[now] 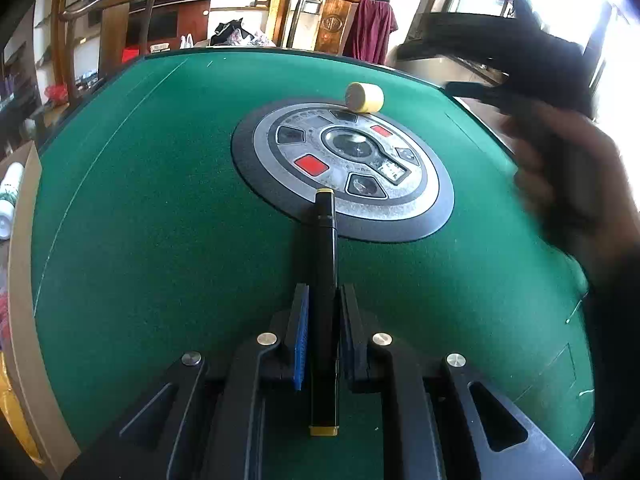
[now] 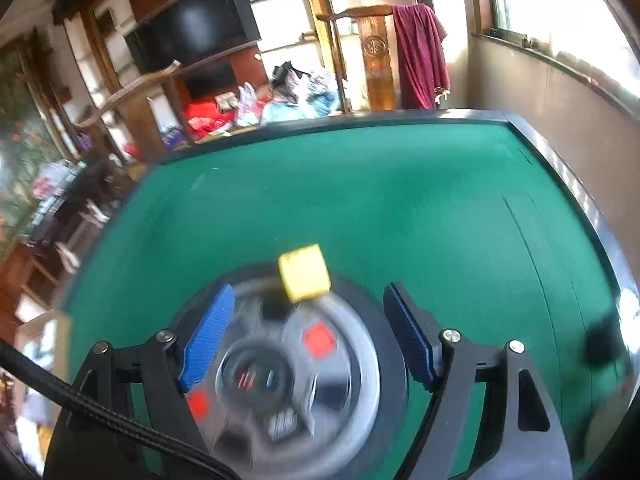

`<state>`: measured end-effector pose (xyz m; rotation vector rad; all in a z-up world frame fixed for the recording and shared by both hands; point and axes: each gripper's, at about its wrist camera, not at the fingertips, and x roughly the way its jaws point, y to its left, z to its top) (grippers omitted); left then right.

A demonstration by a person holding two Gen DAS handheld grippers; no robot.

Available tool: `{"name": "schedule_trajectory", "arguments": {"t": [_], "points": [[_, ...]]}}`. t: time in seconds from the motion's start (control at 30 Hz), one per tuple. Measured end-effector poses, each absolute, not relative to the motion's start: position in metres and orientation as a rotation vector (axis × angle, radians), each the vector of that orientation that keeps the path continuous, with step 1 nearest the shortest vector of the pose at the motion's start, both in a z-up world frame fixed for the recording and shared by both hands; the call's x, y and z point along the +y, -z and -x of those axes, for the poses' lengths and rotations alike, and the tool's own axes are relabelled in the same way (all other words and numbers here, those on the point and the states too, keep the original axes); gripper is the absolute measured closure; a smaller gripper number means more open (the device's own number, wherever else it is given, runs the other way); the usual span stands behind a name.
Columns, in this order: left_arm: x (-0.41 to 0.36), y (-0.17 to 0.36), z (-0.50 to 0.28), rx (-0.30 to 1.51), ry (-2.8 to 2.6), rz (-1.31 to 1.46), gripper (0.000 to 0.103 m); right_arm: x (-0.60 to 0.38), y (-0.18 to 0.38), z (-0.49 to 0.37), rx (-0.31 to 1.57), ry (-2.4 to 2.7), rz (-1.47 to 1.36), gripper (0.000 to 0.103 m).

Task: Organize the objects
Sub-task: 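Grasp black marker pen with left tool while right tool grasps yellow tape roll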

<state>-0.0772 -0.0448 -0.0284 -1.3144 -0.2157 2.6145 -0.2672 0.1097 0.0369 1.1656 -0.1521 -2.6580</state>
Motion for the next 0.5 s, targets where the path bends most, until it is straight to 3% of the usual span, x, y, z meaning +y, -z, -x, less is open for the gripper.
{"name": "schedule_trajectory", "arguments": {"t": [0.13,0.17,0.2,0.23,0.33,0.5], "points": [[-0.052,0.029,0.08,-0.266,-2.603,1.3,0.091,0.087,-0.006,0.319,-0.043,2.636,-1.289,0.028],[-0.052,0.029,0.081,-0.267,-2.604,1.3,0.091,0.083,0.001,0.326,-0.024,2.629,-1.302,0.045],[-0.052,0.029,0.08,-0.269,-2.604,1.3,0.091,0.08,0.006,0.333,-0.025,2.613,-1.315,0.069],[-0.052,0.029,0.08,-0.265,-2.604,1.299,0.091,0.077,0.011,0.338,-0.016,2.604,-1.353,0.074],[-0.049,0.03,0.081,-0.249,-2.611,1.297,0.091,0.074,0.016,0.338,0.006,2.618,-1.361,0.074],[-0.049,0.029,0.08,-0.261,-2.611,1.295,0.091,0.093,0.009,0.311,-0.123,2.602,-1.3,0.074]]}}
